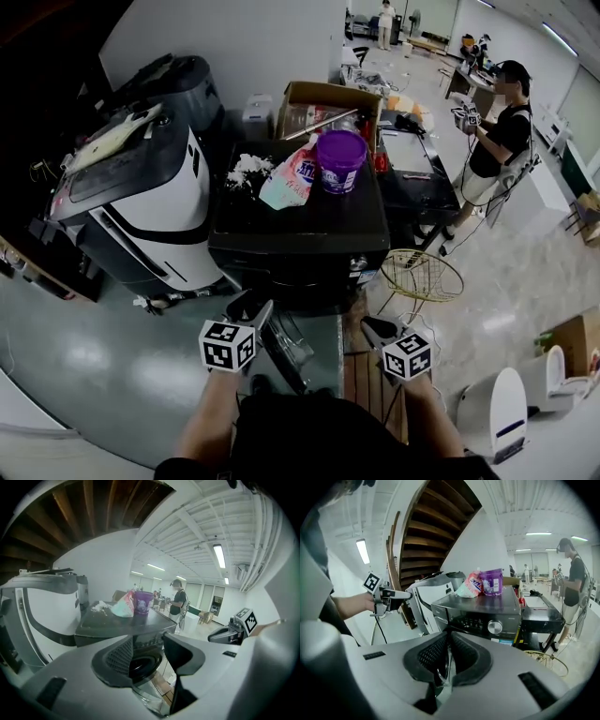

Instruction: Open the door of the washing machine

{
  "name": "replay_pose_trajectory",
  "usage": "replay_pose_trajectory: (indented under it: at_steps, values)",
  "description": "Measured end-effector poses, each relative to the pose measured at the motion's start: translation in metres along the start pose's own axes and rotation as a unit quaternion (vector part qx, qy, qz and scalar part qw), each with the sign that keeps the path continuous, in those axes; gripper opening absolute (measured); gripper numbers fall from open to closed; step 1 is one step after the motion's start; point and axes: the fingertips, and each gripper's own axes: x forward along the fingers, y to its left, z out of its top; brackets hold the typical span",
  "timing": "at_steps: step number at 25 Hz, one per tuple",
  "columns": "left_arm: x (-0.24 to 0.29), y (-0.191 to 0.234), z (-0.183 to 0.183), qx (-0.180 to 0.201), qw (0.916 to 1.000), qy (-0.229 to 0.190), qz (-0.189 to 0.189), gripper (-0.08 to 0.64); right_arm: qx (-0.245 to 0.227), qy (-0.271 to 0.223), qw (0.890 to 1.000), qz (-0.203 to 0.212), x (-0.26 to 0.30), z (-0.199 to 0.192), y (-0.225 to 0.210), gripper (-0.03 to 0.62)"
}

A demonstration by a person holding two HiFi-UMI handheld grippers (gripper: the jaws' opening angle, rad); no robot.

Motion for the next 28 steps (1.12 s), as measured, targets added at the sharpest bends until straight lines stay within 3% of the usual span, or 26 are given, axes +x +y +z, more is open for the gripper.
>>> replay_pose_trajectory:
  at_steps: [6,12,16,21,28]
  values:
    - [-0.026,0.030,0.060,0.041,0.9984,-0.039,0.001,0.219,-0.025,-0.082,0.996,0.002,0.010,0.093,0.029,0.017]
    - [-0.032,0.048,0.090,0.065,0.9961,-0.059,-0.011,0.218,-0.037,-0.163,0.986,-0.018,-0.001,0.165,0.046,0.017]
    - [-0.034,0.057,0.101,0.062,0.9954,-0.072,-0.013,0.215,-0.054,-0.186,0.980,-0.038,-0.012,0.184,0.049,0.017]
    - [-0.038,0.058,0.107,0.068,0.9945,-0.078,-0.014,0.215,-0.036,-0.213,0.975,-0.048,-0.027,0.193,0.042,0.017]
    - [-0.041,0.065,0.106,0.060,0.9949,-0.080,-0.007,0.212,-0.032,-0.216,0.974,-0.055,-0.027,0.190,0.038,0.017]
